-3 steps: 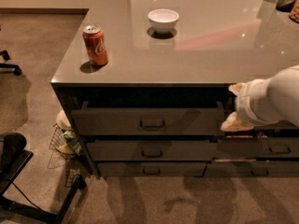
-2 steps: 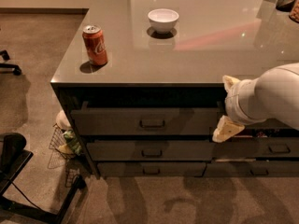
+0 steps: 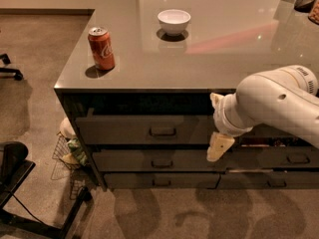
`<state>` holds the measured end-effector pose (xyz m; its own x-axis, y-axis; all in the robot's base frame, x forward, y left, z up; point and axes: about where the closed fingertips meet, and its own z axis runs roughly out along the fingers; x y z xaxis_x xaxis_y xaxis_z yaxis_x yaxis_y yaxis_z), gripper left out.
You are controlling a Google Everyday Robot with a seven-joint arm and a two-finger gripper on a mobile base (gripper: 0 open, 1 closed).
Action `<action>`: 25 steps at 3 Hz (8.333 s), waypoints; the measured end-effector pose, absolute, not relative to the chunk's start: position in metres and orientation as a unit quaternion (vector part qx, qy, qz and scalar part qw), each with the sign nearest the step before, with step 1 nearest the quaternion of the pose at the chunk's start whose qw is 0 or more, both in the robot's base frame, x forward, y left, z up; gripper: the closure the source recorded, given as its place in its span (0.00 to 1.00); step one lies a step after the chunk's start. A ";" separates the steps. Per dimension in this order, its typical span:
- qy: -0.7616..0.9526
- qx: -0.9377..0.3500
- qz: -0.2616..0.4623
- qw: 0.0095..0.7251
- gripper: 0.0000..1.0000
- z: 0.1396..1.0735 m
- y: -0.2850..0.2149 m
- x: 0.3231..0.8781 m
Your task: Open top drawer
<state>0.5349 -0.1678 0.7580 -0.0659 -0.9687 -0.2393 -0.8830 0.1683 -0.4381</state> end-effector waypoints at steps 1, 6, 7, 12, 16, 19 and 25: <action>0.725 -0.639 -0.087 0.241 0.00 0.757 -0.168 0.534; 0.712 -0.672 -0.033 0.199 0.00 0.703 -0.140 0.581; 0.706 -0.681 -0.021 0.191 0.00 0.691 -0.125 0.589; 0.745 -0.652 -0.004 0.141 0.64 0.643 -0.135 0.561; 0.754 -0.645 -0.003 0.127 1.00 0.651 -0.142 0.525; 0.772 -0.628 0.013 0.098 1.00 0.658 -0.150 0.450; 0.787 -0.613 0.051 0.044 1.00 0.661 -0.156 0.340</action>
Offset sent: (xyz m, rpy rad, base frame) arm 0.0157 0.0026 -0.0148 -0.0680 0.0554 0.0224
